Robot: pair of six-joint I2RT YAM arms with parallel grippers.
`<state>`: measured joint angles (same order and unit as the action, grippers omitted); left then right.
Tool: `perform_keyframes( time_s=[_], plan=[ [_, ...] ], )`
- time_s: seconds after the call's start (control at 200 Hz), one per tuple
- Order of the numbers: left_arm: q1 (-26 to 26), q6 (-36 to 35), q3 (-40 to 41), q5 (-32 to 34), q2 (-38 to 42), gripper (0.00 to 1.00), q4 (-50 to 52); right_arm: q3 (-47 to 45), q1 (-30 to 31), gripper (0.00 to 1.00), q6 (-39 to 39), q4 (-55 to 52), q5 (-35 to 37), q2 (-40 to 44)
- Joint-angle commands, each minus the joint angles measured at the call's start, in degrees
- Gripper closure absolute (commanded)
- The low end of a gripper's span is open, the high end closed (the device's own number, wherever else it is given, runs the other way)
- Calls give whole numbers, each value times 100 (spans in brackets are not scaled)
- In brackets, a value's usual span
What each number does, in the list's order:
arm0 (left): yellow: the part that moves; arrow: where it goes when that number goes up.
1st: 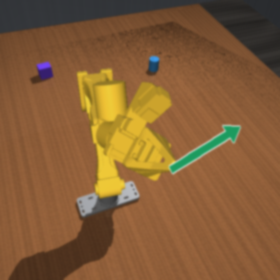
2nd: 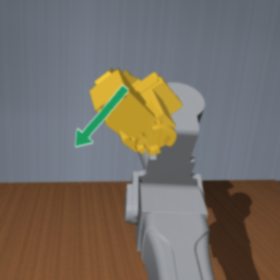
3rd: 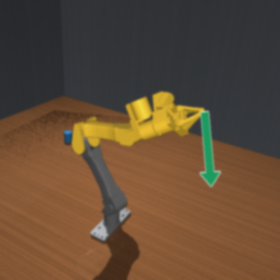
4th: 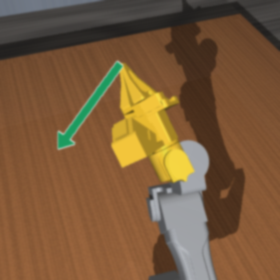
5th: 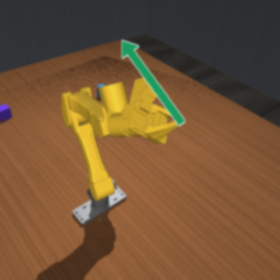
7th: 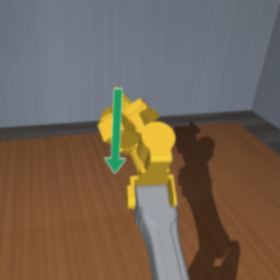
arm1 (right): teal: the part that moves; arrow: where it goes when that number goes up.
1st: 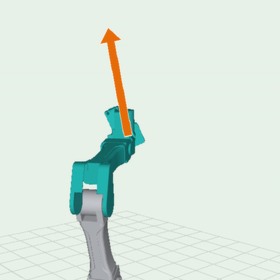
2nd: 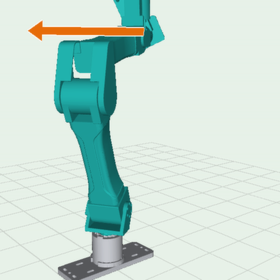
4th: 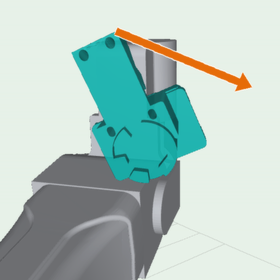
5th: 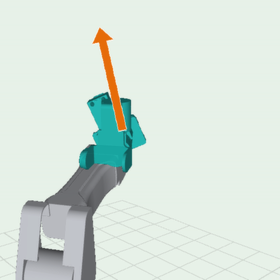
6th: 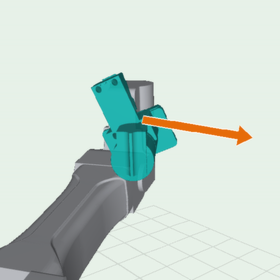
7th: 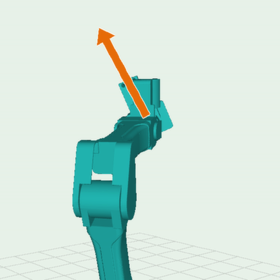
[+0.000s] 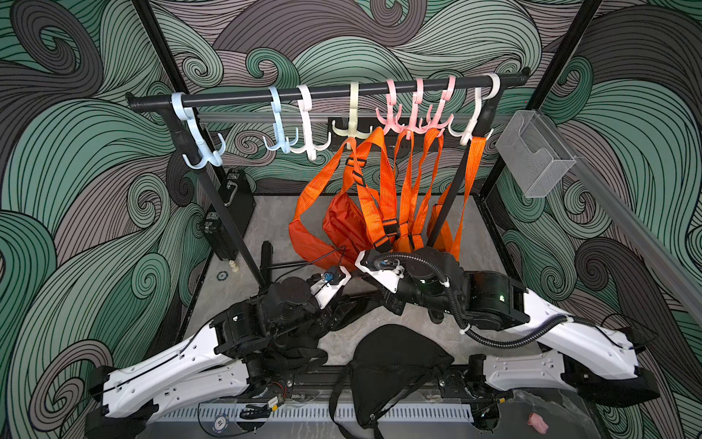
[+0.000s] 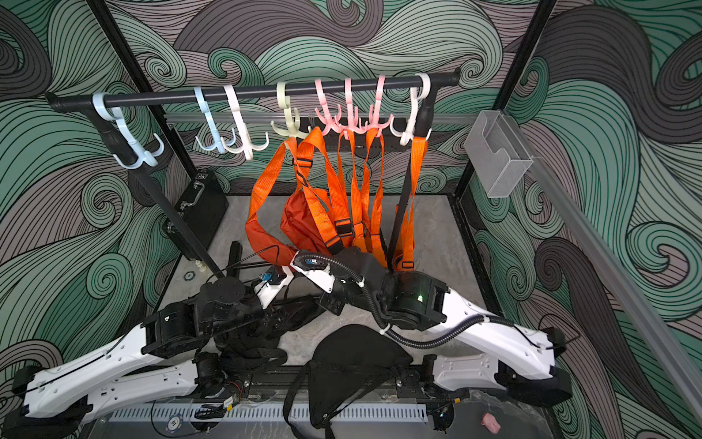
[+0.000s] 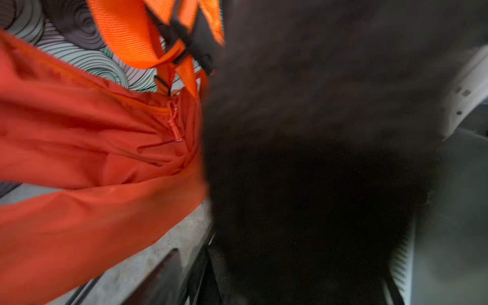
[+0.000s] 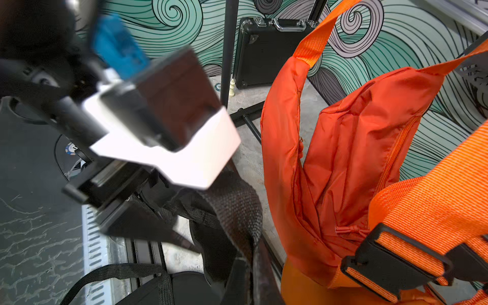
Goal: Hang the bag on a hook
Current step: Pick up the bag from the center of the board, then hang the bag on the hook.
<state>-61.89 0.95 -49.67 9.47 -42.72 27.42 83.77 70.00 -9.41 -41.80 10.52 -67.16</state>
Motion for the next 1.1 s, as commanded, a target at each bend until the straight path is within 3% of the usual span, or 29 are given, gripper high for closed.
perform_keyframes(
  time_s=[0.0,0.105,0.205,0.37,0.535,0.655,0.871,1.091],
  plan=[
    [-21,162,-17,549,337,50,-123,356,-21,100,-282,-17,38,236],
    [-21,182,-10,813,544,89,10,584,-21,100,-390,-26,107,265],
    [-23,105,-35,1139,813,100,130,833,-39,100,-441,-27,20,169],
    [-11,-263,-879,1906,815,100,434,1514,-78,100,-661,-9,-44,-177],
    [-14,-959,-2786,2962,-212,100,876,2648,-251,100,-966,11,-241,-856],
    [11,-1518,-3651,3670,-751,100,530,3540,-515,100,-1047,-20,-438,-1352],
    [266,-1964,-4872,3788,-1515,100,353,5214,-1000,100,-994,-132,-931,-2358],
    [1332,-1843,-6341,3506,-2524,100,1135,7129,-1524,100,-660,-374,-1358,-3549]
  ],
)
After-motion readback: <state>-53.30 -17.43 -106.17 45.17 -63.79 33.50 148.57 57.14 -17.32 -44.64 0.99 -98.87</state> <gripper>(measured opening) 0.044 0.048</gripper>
